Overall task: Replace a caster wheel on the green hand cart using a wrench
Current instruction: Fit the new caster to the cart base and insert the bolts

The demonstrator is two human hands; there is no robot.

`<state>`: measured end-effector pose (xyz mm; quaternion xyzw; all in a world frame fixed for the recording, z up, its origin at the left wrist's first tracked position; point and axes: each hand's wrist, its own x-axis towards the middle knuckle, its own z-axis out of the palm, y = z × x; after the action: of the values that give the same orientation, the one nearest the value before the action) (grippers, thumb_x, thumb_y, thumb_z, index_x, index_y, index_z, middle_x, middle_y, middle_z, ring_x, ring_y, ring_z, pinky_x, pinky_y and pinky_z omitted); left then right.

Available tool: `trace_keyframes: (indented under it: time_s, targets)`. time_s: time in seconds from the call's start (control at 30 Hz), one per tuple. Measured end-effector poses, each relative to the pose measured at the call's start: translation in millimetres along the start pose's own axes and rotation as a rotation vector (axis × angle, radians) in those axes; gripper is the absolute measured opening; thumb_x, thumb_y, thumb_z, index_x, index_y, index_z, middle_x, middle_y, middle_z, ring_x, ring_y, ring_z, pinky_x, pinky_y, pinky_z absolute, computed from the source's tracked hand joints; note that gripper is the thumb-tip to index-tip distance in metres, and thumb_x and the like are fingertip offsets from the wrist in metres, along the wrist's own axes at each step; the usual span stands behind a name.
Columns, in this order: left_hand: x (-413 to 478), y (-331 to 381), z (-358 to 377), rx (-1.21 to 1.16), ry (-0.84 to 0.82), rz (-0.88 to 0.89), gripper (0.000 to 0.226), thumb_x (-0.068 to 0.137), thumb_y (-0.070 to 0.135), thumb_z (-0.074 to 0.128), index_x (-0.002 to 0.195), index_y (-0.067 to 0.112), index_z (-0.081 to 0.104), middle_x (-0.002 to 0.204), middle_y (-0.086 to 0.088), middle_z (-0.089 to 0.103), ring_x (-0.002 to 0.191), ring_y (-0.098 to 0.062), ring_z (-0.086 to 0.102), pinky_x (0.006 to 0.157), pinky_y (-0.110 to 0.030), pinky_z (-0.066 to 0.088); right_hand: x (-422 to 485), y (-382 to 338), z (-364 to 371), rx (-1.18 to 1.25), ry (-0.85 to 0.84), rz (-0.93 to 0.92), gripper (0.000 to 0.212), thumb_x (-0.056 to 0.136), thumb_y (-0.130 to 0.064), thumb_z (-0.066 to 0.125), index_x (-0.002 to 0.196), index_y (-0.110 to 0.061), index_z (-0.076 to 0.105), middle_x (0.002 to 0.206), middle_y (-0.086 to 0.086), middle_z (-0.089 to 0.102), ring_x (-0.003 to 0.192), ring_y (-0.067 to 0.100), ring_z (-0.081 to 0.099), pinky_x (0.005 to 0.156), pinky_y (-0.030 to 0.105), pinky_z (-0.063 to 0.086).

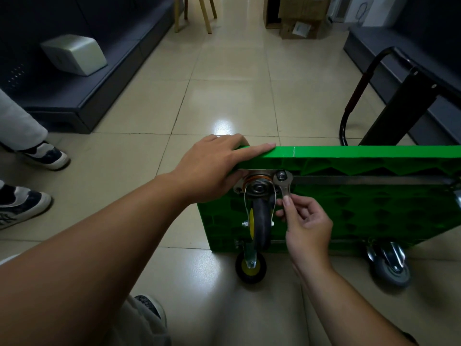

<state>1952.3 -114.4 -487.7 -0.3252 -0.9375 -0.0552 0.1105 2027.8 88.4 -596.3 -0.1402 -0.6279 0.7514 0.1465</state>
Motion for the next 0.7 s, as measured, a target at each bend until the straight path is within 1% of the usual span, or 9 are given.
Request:
trace_keyframes:
  time_s: [0.17,0.23,0.33,0.4,0.47,0.53,0.6,0.63,0.7]
  targets:
    - [-0.3,1.7,-0.2,0.009,0.01,-0.009,0.068,0.103,0.034,0.055,0.161,0.046,0.021,0.13,0.002,0.056,0.106,-0.02,0.055,0.082,-0.03,0.031,11.1,-12.4,-4.9,-0.175,-0.037,-0.127,0.015,0.093,-0.002,0.068,0.091,-0.017,0.068,0.078,-0.005,0.074,0.074,0.009,0.071,0.069,0.018,0.055]
    - [-0.5,1.8,-0.2,0.004,0.01,-0.011,0.068,0.103,0.033,0.055,0.161,0.046,0.023,0.13,0.002,0.056,0.107,-0.021,0.055,0.082,-0.031,0.03,22.9,-35.4,-17.7,-0.425,-0.105,-0.229,0.019,0.092,-0.007,0.071,0.087,-0.026,0.068,0.081,-0.012,0.071,0.077,0.003,0.068,0.07,0.015,0.052]
    - [0.5,0.0,-1.9,0.004,0.011,-0.009,0.068,0.103,0.034,0.055,0.161,0.046,0.022,0.131,0.003,0.055,0.108,-0.02,0.054,0.08,-0.029,0.027,41.7,-85.9,-29.2,-0.95,-0.243,-0.345,0.007,0.09,-0.024,0.074,0.092,-0.03,0.071,0.081,-0.02,0.064,0.076,-0.003,0.061,0.063,0.017,0.047]
    - [1.0,0.8,-1.9,0.003,0.009,-0.009,0.068,0.103,0.034,0.054,0.161,0.047,0.021,0.131,0.004,0.055,0.108,-0.019,0.054,0.079,-0.028,0.025,45.0,-112.0,-23.4,-1.245,-0.242,-0.501,0.005,0.089,-0.028,0.074,0.094,-0.028,0.073,0.078,-0.011,0.065,0.071,0.012,0.061,0.064,0.026,0.047]
    - [0.8,1.4,-2.2,-0.007,0.007,-0.002,0.068,0.102,0.034,0.054,0.161,0.046,0.022,0.131,0.003,0.055,0.108,-0.019,0.054,0.079,-0.028,0.025,41.0,-123.4,-17.0,-1.369,-0.218,-0.646,0.006,0.088,-0.027,0.075,0.093,-0.025,0.075,0.077,-0.003,0.07,0.072,0.022,0.061,0.067,0.031,0.047]
    - [-0.5,1.4,-2.6,-0.01,0.006,0.0,0.068,0.102,0.033,0.055,0.161,0.046,0.023,0.13,0.003,0.056,0.107,-0.019,0.053,0.08,-0.027,0.025,37.7,-121.5,-24.0,-1.239,-0.258,-0.573,0.006,0.087,-0.027,0.076,0.093,-0.028,0.074,0.08,-0.009,0.071,0.072,0.012,0.063,0.067,0.026,0.044]
    - [-1.3,1.7,-2.9,-0.014,0.01,0.0,0.068,0.102,0.032,0.056,0.161,0.046,0.024,0.129,0.002,0.056,0.107,-0.02,0.054,0.081,-0.027,0.025,37.0,-110.2,-39.6,-0.924,-0.294,-0.36,0.009,0.087,-0.024,0.076,0.093,-0.03,0.074,0.083,-0.017,0.071,0.077,-0.001,0.066,0.067,0.015,0.049]
    - [-0.9,1.9,-3.0,-0.02,0.01,0.001,0.068,0.102,0.031,0.057,0.16,0.046,0.024,0.128,0.002,0.057,0.106,-0.021,0.054,0.08,-0.027,0.024,35.5,-101.6,-45.7,-0.723,-0.272,-0.268,0.01,0.087,-0.021,0.076,0.093,-0.029,0.074,0.084,-0.014,0.074,0.081,-0.001,0.069,0.068,0.011,0.051]
    - [-0.1,2.1,-3.0,-0.026,0.009,-0.003,0.068,0.102,0.03,0.058,0.16,0.045,0.026,0.127,0.002,0.057,0.105,-0.022,0.054,0.079,-0.027,0.023,27.1,-77.6,-47.7,-0.282,-0.18,-0.045,0.012,0.09,-0.014,0.072,0.096,-0.023,0.073,0.093,-0.004,0.078,0.082,0.006,0.073,0.067,0.013,0.054]
